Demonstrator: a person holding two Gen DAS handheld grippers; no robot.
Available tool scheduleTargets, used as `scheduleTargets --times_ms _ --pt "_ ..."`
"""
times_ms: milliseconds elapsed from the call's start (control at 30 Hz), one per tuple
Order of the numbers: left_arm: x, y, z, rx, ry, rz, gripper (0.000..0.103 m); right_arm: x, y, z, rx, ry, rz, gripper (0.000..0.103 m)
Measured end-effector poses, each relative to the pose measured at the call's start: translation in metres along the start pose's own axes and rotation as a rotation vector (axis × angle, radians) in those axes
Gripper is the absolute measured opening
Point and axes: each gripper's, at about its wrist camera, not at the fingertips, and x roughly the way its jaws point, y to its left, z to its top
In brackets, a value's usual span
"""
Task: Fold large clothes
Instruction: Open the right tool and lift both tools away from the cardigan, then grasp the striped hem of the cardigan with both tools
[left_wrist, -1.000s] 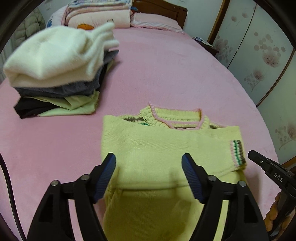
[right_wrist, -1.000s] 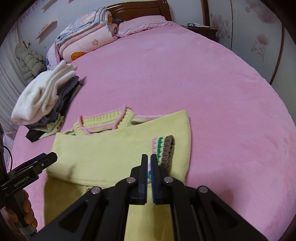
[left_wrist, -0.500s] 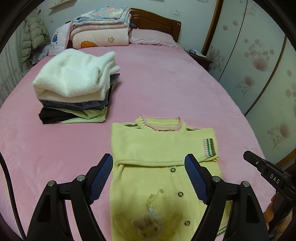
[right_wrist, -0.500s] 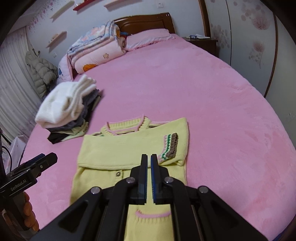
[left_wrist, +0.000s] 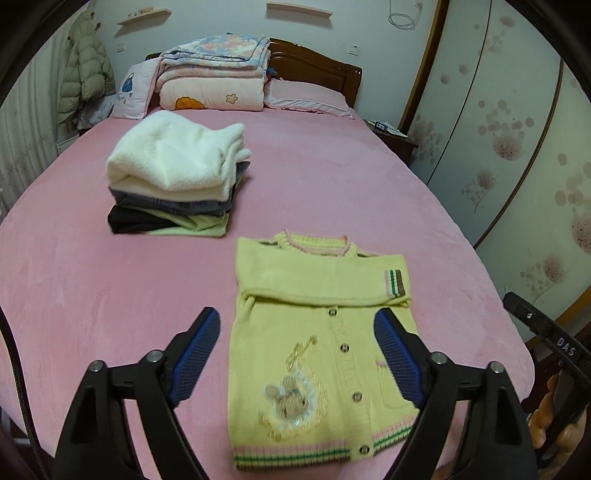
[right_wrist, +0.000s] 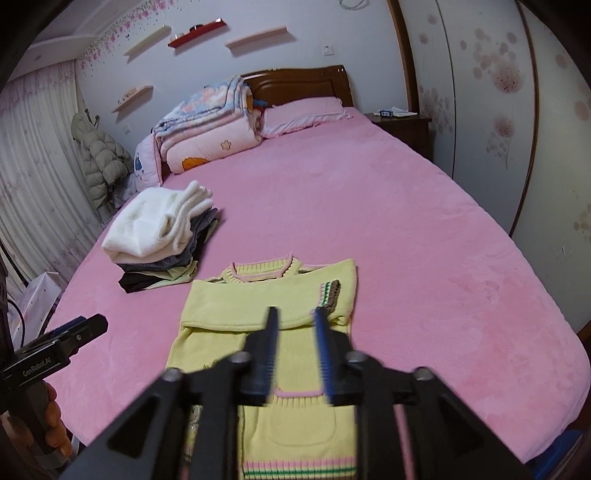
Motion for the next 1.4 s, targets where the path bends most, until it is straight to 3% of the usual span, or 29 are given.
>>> scheduleTargets --times_ms 33,100,433,667,1000,1400 --pt "-0.002 0.001 -0.005 0.003 0.001 -0.001 0.087 -0.005 -0.003 -0.004 0.006 -0.007 0.004 0.046" --pt "-0.006 0.004 -0.018 0.017 0.009 0.008 0.087 -0.014 -0.009 -0.012 0.007 -0.019 -0.005 0.049" --pt "0.003 0.021 -0.075 -0.002 0.077 -0.011 0.089 -0.032 -0.035 -0.056 0.027 0.003 -0.017 0.051" --pt "0.036 0.04 -0.109 -0.071 0.146 -0.022 0.089 -0.004 -0.048 -0.096 0.035 0.116 -0.05 0.051" --pt "0.08 0.062 -0.152 -0.153 0.266 -0.04 0.088 0.042 -0.067 -0.146 0.08 0.267 -0.032 0.051" --pt "0.101 0.073 -0.165 -0.201 0.269 -0.114 0.088 0.064 -0.074 -0.162 0.084 0.291 0.013 0.051"
